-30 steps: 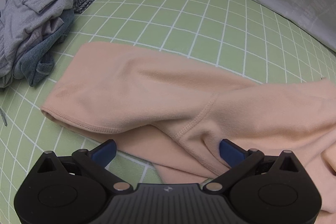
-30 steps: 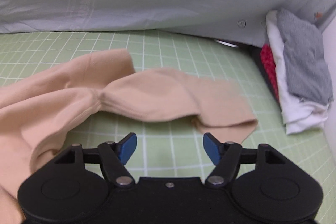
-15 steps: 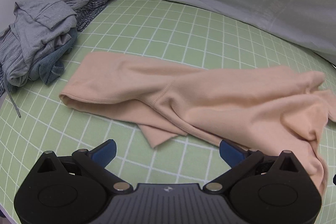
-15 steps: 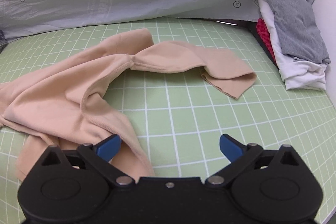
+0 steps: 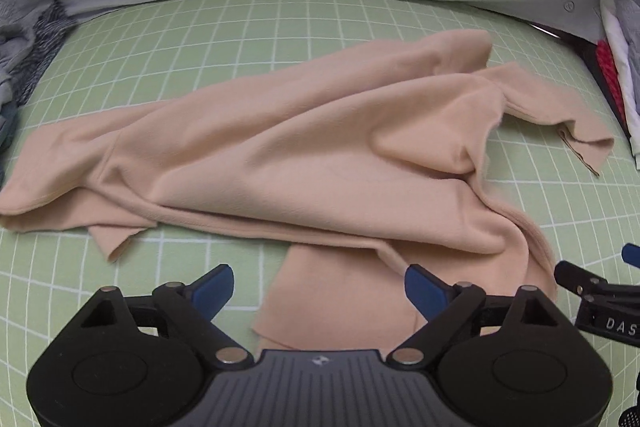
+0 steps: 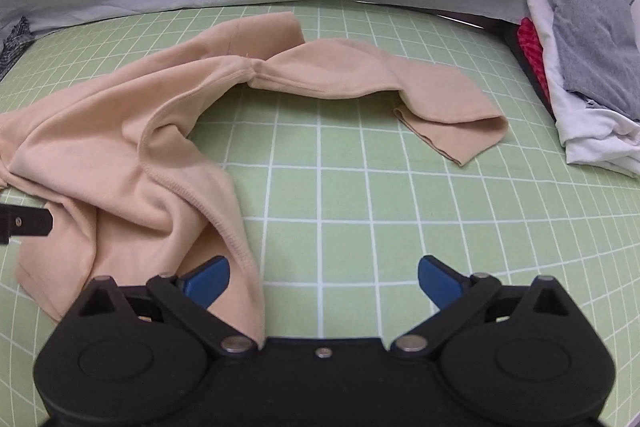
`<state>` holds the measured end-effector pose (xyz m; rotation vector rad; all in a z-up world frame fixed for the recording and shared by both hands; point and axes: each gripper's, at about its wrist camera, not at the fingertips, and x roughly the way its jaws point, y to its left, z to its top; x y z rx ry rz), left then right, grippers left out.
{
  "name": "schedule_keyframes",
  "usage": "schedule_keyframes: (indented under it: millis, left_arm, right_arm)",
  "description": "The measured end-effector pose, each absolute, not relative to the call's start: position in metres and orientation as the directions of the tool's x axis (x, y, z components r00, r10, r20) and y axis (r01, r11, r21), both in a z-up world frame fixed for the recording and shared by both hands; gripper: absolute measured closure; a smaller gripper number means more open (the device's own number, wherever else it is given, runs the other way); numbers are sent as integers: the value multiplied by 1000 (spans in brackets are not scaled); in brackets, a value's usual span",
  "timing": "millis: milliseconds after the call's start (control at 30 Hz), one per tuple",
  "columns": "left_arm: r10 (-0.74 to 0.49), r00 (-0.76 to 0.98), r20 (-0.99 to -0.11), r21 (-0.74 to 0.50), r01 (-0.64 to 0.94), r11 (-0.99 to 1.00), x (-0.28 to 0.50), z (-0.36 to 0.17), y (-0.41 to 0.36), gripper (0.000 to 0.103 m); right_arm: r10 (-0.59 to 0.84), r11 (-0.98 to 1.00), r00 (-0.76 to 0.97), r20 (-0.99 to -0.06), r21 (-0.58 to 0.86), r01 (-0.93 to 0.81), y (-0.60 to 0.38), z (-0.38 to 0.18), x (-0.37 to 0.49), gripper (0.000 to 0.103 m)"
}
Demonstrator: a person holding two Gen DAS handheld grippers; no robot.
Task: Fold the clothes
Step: 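Grasp the shirt hem with the left gripper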
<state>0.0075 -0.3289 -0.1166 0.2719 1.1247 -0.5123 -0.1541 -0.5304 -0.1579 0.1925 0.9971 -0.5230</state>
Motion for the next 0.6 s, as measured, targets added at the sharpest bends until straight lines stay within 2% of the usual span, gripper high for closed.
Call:
schedule_keyframes:
  millis: [167,233,300,333,367,400,433,500,533,600]
  left_arm:
    - [-259,262,-930,-83,536,840,10,-134,-347,25]
    - [-242,248,-938,-66,557,828,9,-140,-353,37]
    - [-230,253,-940,-41,584,811,8,-143,-359,40]
    - [-231,255,-939,-33,600,799,8,-142,-361,48]
    - [-232,260,-937,-25,614,789,8,-141,-362,52]
    - [-233,265,-936,-20,618,786,9,-141,-363,63]
    - [-227,273,-935,-10,617,787,10,-141,-361,78]
    - [-235,272,-933,-27,600,800,14,-139,-354,87]
    - [-248,265,-932,-49,585,810,17,-138,-348,90]
    - [-258,270,-928,-68,557,828,21,-134,-335,91]
  right_arm:
    - [-289,859,424,-858,-37,510,-537,-169,-152,2]
    - [-274,864,423,-864,-28,503,-537,-173,-151,3]
    - [-263,870,414,-871,-28,493,-535,-176,-148,5]
    - [-258,873,412,-874,-28,488,-535,-177,-146,6]
    - [-252,875,411,-876,-26,483,-534,-178,-145,10]
    - [-243,879,415,-877,-18,476,-533,-178,-143,17]
    - [-231,884,421,-877,-8,468,-532,-178,-142,21]
    - [-208,892,433,-877,12,453,-529,-178,-139,36]
    - [-199,895,440,-876,21,446,-526,-178,-139,41]
    - [-184,904,464,-866,37,426,-520,-177,-138,62]
